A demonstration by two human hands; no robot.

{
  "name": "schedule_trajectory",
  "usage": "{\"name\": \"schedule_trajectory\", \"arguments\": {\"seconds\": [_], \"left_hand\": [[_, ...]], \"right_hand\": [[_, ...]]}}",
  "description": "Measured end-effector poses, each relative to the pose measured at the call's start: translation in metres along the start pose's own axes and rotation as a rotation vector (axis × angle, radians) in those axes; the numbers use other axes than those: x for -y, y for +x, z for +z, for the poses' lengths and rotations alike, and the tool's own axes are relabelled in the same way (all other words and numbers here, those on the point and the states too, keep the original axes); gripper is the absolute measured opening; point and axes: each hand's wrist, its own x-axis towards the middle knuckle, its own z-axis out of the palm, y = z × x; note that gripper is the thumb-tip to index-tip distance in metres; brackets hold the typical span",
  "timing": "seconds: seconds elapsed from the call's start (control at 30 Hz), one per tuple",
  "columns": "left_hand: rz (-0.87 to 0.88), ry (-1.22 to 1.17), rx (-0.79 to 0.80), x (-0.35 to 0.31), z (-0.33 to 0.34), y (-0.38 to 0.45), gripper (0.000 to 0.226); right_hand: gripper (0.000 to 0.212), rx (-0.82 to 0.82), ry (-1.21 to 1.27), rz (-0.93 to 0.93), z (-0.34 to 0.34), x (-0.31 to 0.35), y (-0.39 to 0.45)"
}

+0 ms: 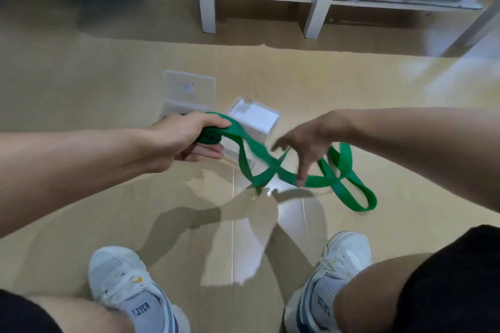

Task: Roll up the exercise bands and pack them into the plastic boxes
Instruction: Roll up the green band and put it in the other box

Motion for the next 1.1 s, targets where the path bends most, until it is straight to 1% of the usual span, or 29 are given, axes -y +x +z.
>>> {"name": "schedule_trajectory", "arguments": {"seconds": [0.03,0.07,0.1,0.13,0.2,0.27,0.33,0.47,0.57,0.7,0.77,0.83,0.9,0.93,1.0,1.03,1.1], "left_hand": [[0.003,0.007,0.014,0.002,0.001,0.000,0.036],[0.000,0.009,0.025,0.003,0.002,0.000,0.036],[-0.006,0.006,0.037,0.003,0.003,0.000,0.036],[-0.009,-0.002,0.055,0.004,0.003,0.000,0.036],[-0.002,-0.035,0.098,0.003,0.004,-0.002,0.035],[0.016,-0.088,0.134,0.002,0.003,-0.003,0.033],[0.031,-0.141,0.168,0.001,0.002,-0.005,0.033],[0.056,-0.204,0.203,0.000,0.000,-0.006,0.032],[0.059,-0.247,0.247,0.000,0.000,-0.008,0.032],[0.072,-0.319,0.313,-0.004,-0.005,-0.009,0.035],[0.084,-0.301,0.341,-0.005,-0.008,-0.009,0.039],[0.111,-0.205,0.347,-0.005,-0.009,-0.008,0.038],[0.158,-0.088,0.288,-0.005,-0.011,-0.005,0.036],[0.190,-0.060,0.236,-0.005,-0.014,-0.003,0.040],[0.267,-0.046,0.157,-0.008,-0.023,-0.001,0.056],[0.296,-0.022,0.158,-0.009,-0.029,0.000,0.058],[0.330,0.085,0.198,-0.010,-0.036,0.001,0.051]], "right_hand": [[0.095,-0.178,0.229,-0.090,-0.005,0.011,-0.005],[0.080,-0.358,0.444,-0.197,-0.010,0.021,-0.009],[0.067,-0.508,0.580,-0.277,-0.014,0.032,-0.014],[0.058,-0.601,0.625,-0.329,-0.017,0.041,-0.017],[0.051,-0.661,0.625,-0.389,-0.018,0.056,-0.018],[0.052,-0.699,0.656,-0.414,-0.014,0.063,-0.015],[0.054,-0.762,0.696,-0.421,-0.009,0.067,-0.012],[0.044,-0.928,0.717,-0.400,0.000,0.071,-0.010],[0.038,-0.965,0.755,-0.446,0.005,0.071,-0.008],[0.034,-0.987,0.906,-0.550,0.005,0.070,-0.010],[0.035,-1.003,0.916,-0.556,0.005,0.073,-0.010],[0.035,-1.002,0.895,-0.538,0.004,0.074,-0.009],[0.034,-0.978,0.866,-0.493,0.001,0.072,-0.009],[0.033,-0.957,0.860,-0.469,-0.001,0.071,-0.009],[0.031,-0.899,0.873,-0.436,-0.005,0.068,-0.010],[0.030,-0.860,0.892,-0.428,-0.007,0.067,-0.011],[0.027,-0.755,0.973,-0.426,-0.009,0.066,-0.012]]}}
